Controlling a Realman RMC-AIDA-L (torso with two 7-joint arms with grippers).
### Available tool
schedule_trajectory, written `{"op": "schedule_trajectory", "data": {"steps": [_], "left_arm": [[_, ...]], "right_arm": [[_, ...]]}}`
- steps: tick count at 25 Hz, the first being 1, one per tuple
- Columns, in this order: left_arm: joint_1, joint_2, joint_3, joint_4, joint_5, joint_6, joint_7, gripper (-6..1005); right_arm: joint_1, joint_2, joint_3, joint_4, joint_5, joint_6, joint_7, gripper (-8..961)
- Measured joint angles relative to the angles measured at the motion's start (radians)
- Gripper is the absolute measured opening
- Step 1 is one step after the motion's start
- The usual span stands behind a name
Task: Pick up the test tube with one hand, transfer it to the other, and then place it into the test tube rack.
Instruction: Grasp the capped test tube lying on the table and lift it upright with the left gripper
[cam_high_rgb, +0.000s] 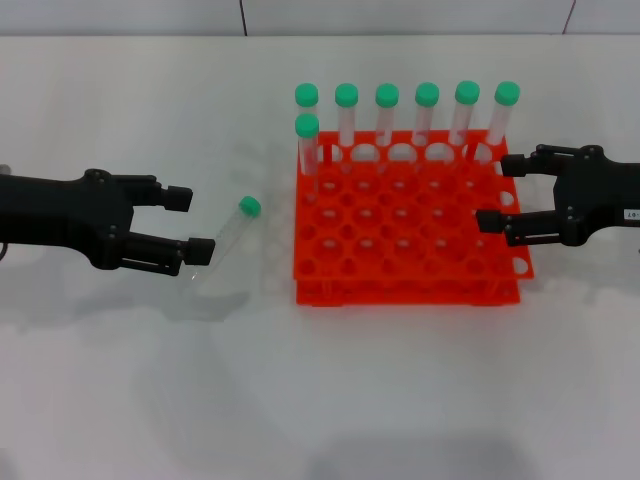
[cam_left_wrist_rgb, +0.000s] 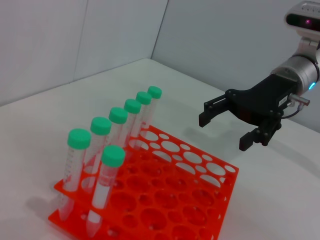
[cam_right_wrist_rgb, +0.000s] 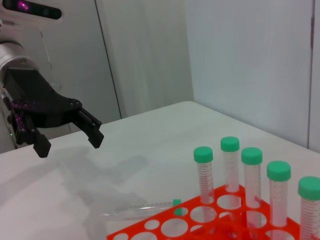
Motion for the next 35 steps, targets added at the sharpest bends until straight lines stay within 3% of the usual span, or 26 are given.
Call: {"op": "schedule_trajectory", "data": {"steps": [16, 26, 35], "left_arm": [[-0.005, 0.007, 0.001, 0.000, 0.009, -0.004, -0.021, 878], [-0.083, 0.017, 0.003, 0.000, 0.201, -0.006, -0.266, 873], [-0.108, 0.057, 0.006, -0.002, 0.274, -0.074, -0.432, 868]], "right_arm": [[-0.002, 0.003, 0.000, 0.000, 0.000, 0.011, -0.008, 861], [0.000, 0.016, 0.000, -0.003, 0.000, 0.015, -0.011, 860], [0.000, 0.033, 0.011, -0.004, 0.000, 0.018, -0.030, 859]]}}
